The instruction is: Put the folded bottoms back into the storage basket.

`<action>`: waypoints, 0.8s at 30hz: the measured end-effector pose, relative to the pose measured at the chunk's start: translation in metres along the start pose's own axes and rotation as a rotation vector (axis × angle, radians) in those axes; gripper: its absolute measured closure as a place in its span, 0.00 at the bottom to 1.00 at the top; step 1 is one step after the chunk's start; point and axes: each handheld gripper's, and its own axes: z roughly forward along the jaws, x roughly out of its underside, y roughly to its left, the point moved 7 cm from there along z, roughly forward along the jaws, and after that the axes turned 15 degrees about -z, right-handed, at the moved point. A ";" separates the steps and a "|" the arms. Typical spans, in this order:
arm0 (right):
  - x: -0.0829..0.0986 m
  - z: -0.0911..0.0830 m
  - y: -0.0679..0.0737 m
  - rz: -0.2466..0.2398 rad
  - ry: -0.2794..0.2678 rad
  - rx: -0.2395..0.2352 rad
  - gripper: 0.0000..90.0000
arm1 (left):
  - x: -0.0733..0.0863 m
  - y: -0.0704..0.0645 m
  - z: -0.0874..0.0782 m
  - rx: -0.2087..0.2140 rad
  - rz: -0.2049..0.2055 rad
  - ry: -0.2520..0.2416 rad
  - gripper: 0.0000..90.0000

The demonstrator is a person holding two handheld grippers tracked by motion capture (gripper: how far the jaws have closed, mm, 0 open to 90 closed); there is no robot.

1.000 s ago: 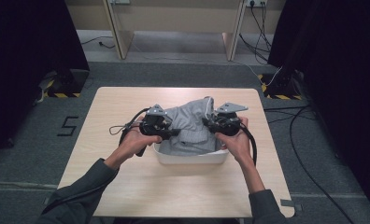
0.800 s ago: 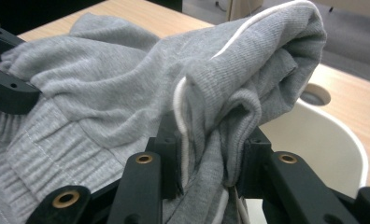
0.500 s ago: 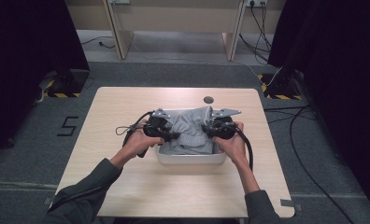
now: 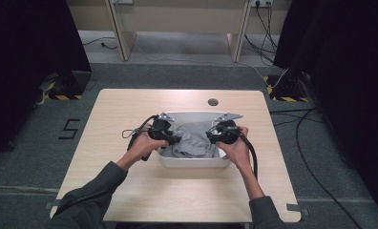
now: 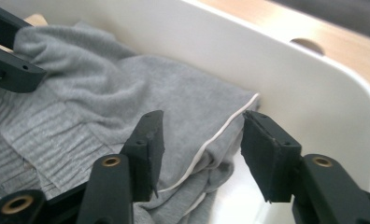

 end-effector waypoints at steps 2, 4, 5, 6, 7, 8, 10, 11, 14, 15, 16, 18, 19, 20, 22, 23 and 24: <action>-0.002 -0.004 -0.001 0.002 -0.013 0.009 0.53 | -0.004 0.004 -0.005 -0.033 0.001 -0.037 0.69; -0.003 -0.007 -0.002 0.004 -0.025 0.015 0.51 | -0.011 0.007 -0.013 -0.066 -0.005 -0.087 0.69; -0.003 -0.008 -0.002 0.006 -0.026 0.018 0.50 | -0.014 0.007 -0.017 -0.074 -0.006 -0.108 0.68; -0.003 -0.009 -0.001 0.000 -0.029 0.019 0.50 | -0.014 0.007 -0.017 -0.074 -0.006 -0.108 0.68; -0.003 -0.009 -0.001 0.000 -0.029 0.019 0.50 | -0.016 0.007 -0.021 -0.076 -0.001 -0.123 0.68; -0.005 -0.010 0.001 -0.011 -0.032 0.025 0.49 | -0.018 0.003 -0.026 -0.064 0.001 -0.133 0.67; -0.005 -0.011 0.002 -0.020 -0.034 0.026 0.49 | -0.017 0.001 -0.028 -0.056 0.006 -0.133 0.67; -0.006 -0.011 0.004 -0.023 -0.037 0.024 0.48 | -0.016 -0.002 -0.030 -0.048 0.014 -0.135 0.66; -0.008 -0.012 0.013 -0.046 -0.041 0.018 0.46 | -0.011 -0.011 -0.033 -0.027 0.042 -0.122 0.63; -0.008 -0.012 0.015 -0.050 -0.044 0.018 0.46 | -0.009 -0.013 -0.033 -0.021 0.045 -0.118 0.62; -0.008 -0.012 0.015 -0.050 -0.044 0.018 0.46 | -0.008 -0.015 -0.034 -0.013 0.047 -0.113 0.62; -0.010 -0.015 0.021 -0.066 -0.054 0.004 0.45 | -0.005 -0.018 -0.036 0.007 0.046 -0.107 0.59; -0.010 -0.015 0.021 -0.066 -0.054 0.004 0.45 | -0.004 -0.018 -0.036 0.011 0.046 -0.105 0.59; -0.011 -0.016 0.023 -0.073 -0.058 0.002 0.45 | -0.003 -0.019 -0.038 0.013 0.048 -0.106 0.58; -0.011 -0.018 0.024 -0.072 -0.062 0.002 0.45 | -0.002 -0.020 -0.041 0.018 0.049 -0.109 0.57; -0.011 -0.018 0.024 -0.072 -0.062 0.002 0.45 | -0.002 -0.021 -0.043 0.022 0.048 -0.113 0.57; -0.012 -0.019 0.025 -0.069 -0.067 -0.002 0.45 | -0.002 -0.022 -0.046 0.027 0.046 -0.117 0.55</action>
